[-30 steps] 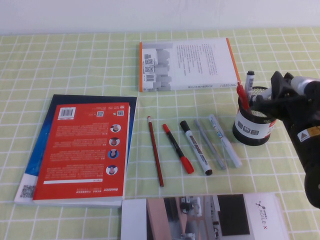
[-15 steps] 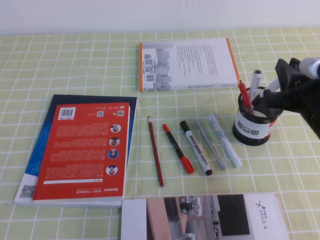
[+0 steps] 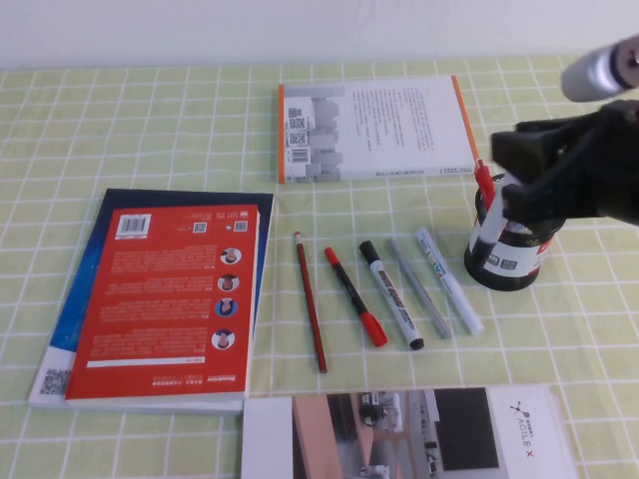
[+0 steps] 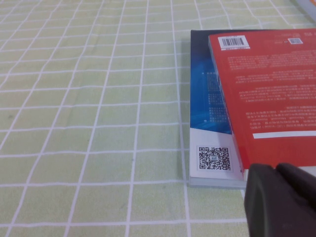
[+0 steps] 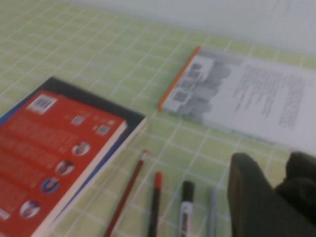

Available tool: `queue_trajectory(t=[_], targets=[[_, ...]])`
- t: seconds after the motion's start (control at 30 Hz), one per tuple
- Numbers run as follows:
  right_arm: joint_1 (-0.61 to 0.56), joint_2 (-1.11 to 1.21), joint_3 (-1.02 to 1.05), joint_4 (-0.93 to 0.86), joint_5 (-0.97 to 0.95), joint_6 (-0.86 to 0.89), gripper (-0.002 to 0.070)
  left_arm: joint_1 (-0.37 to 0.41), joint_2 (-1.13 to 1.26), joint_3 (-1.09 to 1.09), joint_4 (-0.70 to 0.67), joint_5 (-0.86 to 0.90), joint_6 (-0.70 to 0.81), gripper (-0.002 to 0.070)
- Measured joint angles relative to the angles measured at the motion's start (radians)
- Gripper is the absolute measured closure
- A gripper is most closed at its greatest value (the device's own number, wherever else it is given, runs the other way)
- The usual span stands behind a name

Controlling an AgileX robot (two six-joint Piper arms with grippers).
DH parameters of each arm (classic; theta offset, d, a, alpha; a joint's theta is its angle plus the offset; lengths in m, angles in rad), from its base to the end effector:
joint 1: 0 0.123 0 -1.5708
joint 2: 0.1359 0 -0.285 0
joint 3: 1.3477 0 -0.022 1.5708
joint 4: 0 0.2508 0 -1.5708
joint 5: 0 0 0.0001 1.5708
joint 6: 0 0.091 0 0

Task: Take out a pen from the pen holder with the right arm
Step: 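Take a marker out of the pen holder and lay it on the table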

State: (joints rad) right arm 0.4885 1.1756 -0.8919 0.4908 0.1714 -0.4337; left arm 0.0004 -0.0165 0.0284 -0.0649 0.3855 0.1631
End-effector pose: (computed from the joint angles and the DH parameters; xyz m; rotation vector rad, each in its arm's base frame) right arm 0.2283 0.1297 0.3401 -0.4748 1.8834 0.4380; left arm 0.0521 -0.0022 0.1700 0.1131 1.8770 0.0480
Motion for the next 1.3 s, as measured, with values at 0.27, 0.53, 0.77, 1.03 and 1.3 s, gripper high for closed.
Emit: queue_trajectory(t=[0.27,0.53,0.77,1.03,1.3], targets=[[0.000,0.112,-0.216,-0.073,0.403,0.101,0.0575,0.000,0.000,0.000,0.000,0.000,0.000,0.0680],[0.000,0.329,-0.380,-0.232,0.680,0.324,0.0575,0.000,0.000,0.000,0.000,0.000,0.000,0.0680],[0.000,0.520,-0.551,-0.260,0.786,0.332,0.0575,0.000,0.000,0.000,0.000,0.000,0.000,0.0680],[0.000,0.726,-0.733,-0.308,0.872,0.333,0.0575,0.000,0.000,0.000,0.000,0.000,0.000,0.0680],[-0.017,0.843,-0.806,-0.317,0.870,0.334,0.0575,0.000,0.000,0.000,0.000,0.000,0.000,0.0680]])
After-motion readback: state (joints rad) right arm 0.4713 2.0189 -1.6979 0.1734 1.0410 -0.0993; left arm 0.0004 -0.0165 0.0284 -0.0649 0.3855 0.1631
